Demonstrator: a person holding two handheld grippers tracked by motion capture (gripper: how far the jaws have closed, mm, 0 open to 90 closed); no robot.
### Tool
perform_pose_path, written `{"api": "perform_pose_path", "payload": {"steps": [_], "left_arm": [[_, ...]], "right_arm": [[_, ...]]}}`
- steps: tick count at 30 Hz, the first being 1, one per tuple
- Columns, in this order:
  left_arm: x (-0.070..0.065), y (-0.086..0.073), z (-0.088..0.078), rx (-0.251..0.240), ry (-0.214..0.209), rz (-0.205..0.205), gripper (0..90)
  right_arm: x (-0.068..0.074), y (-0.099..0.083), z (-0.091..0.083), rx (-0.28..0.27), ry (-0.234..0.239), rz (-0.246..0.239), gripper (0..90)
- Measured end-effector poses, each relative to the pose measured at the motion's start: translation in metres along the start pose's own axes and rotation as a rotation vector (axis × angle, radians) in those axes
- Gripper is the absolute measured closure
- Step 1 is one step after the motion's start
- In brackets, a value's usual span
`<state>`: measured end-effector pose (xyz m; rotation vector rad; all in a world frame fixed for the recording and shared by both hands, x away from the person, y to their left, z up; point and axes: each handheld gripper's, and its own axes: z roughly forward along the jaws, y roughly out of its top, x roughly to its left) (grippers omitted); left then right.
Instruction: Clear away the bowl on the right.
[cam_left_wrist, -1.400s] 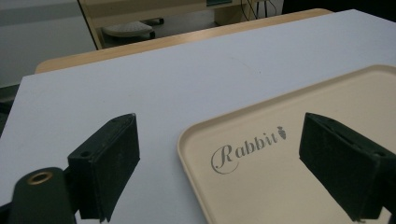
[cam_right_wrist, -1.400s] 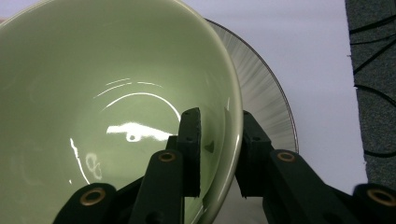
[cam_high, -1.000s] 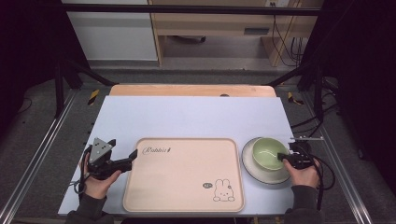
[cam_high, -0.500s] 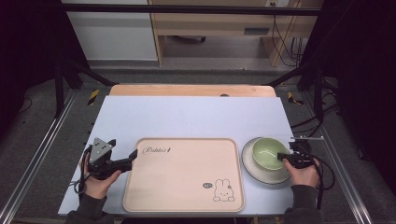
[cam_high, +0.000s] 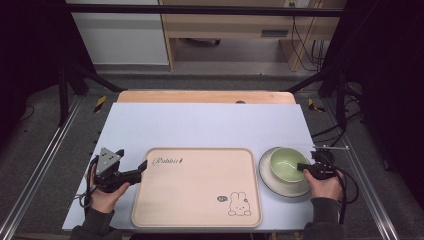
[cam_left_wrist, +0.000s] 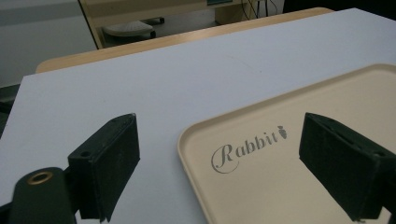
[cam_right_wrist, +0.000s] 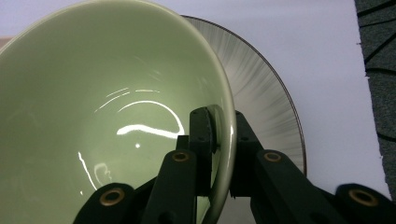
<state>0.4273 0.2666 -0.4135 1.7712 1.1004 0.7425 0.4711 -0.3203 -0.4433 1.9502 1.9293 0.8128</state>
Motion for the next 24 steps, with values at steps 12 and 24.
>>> {"api": "perform_pose_path", "payload": {"steps": [12, 24], "left_arm": [[0.0001, 0.0, 0.0, -0.004, -0.001, -0.005, 12.0], [0.0, 0.0, 0.0001, -0.003, -0.001, -0.006, 12.0]], "right_arm": [[0.0022, 0.0001, -0.003, -0.015, 0.013, 0.022, 83.7], [0.0033, -0.0003, -0.0054, -0.036, 0.015, -0.005, 83.9]]}}
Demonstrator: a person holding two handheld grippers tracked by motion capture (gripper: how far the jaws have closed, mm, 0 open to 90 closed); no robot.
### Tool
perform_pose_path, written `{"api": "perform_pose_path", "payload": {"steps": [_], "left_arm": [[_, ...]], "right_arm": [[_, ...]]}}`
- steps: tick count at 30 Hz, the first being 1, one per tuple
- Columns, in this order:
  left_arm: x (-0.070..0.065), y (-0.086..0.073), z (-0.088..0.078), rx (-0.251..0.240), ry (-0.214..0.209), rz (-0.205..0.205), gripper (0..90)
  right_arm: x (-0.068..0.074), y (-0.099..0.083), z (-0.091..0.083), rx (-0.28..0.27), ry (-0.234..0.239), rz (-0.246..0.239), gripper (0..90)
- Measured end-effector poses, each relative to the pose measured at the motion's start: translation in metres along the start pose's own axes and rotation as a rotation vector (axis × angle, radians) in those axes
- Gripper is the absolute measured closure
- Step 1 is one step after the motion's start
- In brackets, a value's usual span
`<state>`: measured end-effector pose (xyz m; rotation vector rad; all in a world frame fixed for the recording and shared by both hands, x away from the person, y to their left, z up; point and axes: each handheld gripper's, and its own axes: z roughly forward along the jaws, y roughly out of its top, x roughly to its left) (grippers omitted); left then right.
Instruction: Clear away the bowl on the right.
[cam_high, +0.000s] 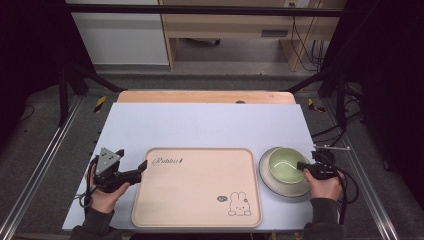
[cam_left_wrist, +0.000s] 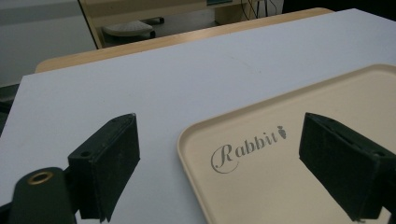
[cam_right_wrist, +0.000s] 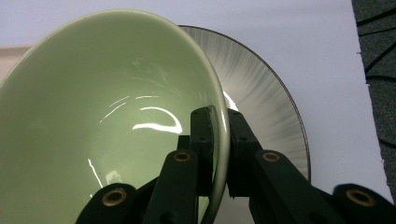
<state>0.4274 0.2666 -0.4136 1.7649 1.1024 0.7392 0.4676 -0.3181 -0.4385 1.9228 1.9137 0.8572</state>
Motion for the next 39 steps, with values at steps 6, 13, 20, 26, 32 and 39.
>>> {"api": "perform_pose_path", "payload": {"steps": [6, 13, 20, 26, 32, 39], "left_arm": [[0.0, 0.0, -0.0002, 0.004, 0.0, 0.005, 12.0], [-0.0005, 0.0, -0.0001, 0.0, 0.0, 0.002, 12.0], [-0.0005, 0.0001, -0.0001, -0.001, -0.001, 0.001, 12.0], [-0.0006, 0.0003, -0.0004, -0.002, -0.002, 0.003, 12.0], [-0.0004, 0.0003, -0.0004, -0.001, -0.001, 0.004, 12.0], [-0.0002, 0.0009, -0.0014, -0.002, -0.002, 0.006, 12.0]], "right_arm": [[0.004, 0.0011, -0.0031, -0.001, -0.001, 0.01, 83.8], [0.0054, 0.0008, -0.0058, -0.007, 0.009, 0.019, 83.5], [0.005, 0.0007, -0.0063, -0.007, 0.017, 0.015, 83.4], [0.0053, 0.0006, -0.0071, -0.007, 0.027, 0.015, 83.3], [0.0052, 0.0004, -0.0064, -0.004, 0.036, 0.006, 83.3], [0.0055, 0.0005, -0.0072, -0.008, 0.051, 0.007, 83.3]]}}
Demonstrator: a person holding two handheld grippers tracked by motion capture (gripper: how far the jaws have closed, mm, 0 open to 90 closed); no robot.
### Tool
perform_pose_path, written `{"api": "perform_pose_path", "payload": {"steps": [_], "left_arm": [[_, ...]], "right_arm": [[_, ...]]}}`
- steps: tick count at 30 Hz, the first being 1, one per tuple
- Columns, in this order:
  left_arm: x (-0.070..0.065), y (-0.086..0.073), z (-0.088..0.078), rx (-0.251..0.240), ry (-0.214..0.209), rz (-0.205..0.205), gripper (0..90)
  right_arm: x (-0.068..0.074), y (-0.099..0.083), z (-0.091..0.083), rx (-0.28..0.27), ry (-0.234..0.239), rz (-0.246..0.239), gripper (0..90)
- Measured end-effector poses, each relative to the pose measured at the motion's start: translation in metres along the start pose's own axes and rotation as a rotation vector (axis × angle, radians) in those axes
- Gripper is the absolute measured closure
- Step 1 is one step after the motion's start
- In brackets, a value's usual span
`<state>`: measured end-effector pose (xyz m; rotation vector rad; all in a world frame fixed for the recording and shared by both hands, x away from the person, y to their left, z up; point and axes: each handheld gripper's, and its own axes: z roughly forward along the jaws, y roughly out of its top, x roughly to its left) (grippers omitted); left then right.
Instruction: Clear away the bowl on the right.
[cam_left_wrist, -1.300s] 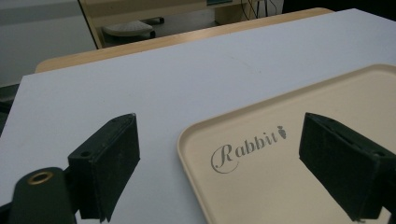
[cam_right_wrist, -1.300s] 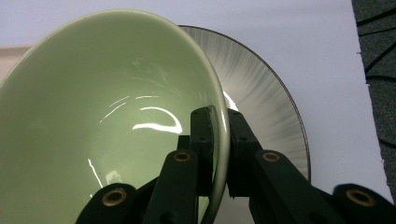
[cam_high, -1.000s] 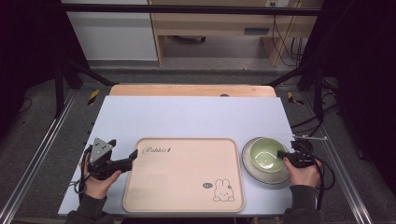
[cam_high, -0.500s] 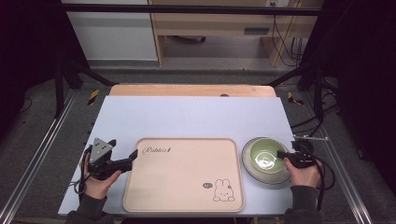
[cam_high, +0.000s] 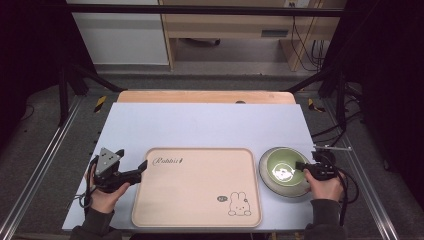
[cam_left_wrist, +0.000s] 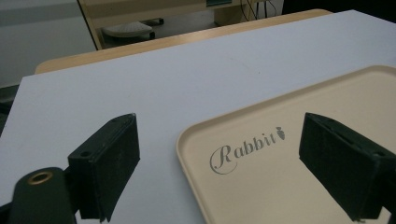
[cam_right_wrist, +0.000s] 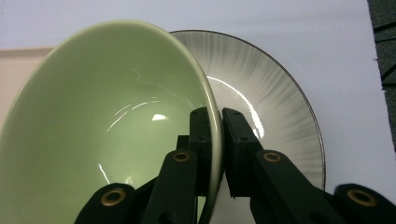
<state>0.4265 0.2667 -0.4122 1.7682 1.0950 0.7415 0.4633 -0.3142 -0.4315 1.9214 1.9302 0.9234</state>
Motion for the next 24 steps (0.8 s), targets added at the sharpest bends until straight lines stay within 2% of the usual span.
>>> {"api": "perform_pose_path", "payload": {"steps": [9, 10, 20, 22, 24], "left_arm": [[0.0, 0.0003, -0.0003, 0.0, -0.001, 0.0, 12.0], [0.0001, 0.0003, -0.0002, 0.0, -0.001, -0.001, 12.0], [-0.0007, 0.0007, -0.0006, -0.005, -0.003, -0.004, 12.1], [-0.0007, 0.0007, -0.0006, -0.005, -0.003, -0.004, 12.1], [-0.001, 0.0007, -0.0007, -0.006, -0.003, -0.004, 12.1]], "right_arm": [[-0.0003, 0.0002, -0.0031, -0.01, 0.029, 0.014, 83.3], [-0.002, -0.0004, -0.0024, -0.02, 0.033, -0.003, 83.3], [0.0022, 0.0011, -0.0077, -0.033, 0.064, 0.002, 83.3], [0.002, 0.001, -0.0078, -0.043, 0.07, -0.014, 83.3], [0.004, 0.0016, -0.0093, -0.043, 0.081, -0.002, 83.3]]}}
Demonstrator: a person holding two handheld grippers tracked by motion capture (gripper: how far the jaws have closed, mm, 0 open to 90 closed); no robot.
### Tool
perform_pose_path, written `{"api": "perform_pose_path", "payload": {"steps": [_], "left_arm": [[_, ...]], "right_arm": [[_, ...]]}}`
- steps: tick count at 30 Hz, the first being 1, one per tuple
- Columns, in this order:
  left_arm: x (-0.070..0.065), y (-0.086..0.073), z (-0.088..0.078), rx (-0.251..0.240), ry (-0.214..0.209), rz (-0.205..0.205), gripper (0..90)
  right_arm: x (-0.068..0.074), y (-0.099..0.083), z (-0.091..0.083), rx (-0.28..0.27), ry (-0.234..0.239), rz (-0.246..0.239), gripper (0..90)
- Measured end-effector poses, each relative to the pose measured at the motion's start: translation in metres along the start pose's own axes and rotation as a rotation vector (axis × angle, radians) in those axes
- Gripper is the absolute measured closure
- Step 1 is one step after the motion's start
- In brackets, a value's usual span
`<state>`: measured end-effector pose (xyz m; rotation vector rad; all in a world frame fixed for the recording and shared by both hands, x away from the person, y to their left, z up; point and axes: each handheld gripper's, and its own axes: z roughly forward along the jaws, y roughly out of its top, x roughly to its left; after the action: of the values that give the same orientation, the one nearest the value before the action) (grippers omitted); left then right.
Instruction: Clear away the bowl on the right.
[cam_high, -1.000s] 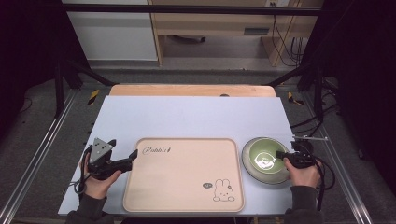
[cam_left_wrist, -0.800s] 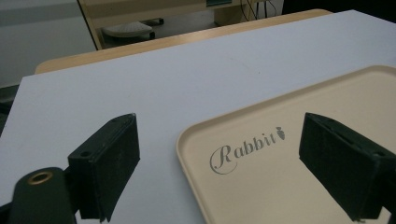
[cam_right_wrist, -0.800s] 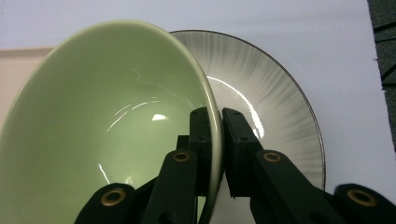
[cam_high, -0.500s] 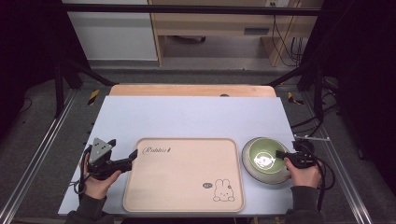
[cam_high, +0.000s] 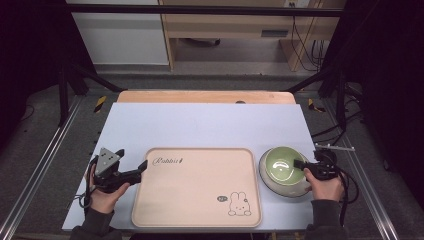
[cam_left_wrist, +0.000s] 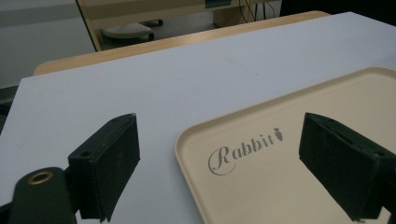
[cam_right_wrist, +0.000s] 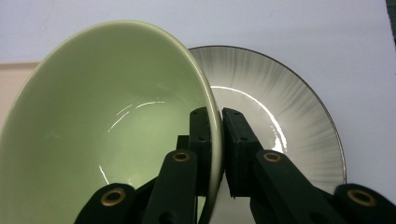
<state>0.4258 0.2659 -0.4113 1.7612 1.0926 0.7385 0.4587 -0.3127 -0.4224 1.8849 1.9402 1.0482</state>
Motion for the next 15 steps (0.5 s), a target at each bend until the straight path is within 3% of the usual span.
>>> {"api": "perform_pose_path", "payload": {"steps": [15], "left_arm": [[-0.001, 0.0, 0.0, -0.001, -0.004, 0.004, 12.0]], "right_arm": [[0.012, 0.004, -0.009, -0.028, 0.036, -0.035, 83.2]]}}
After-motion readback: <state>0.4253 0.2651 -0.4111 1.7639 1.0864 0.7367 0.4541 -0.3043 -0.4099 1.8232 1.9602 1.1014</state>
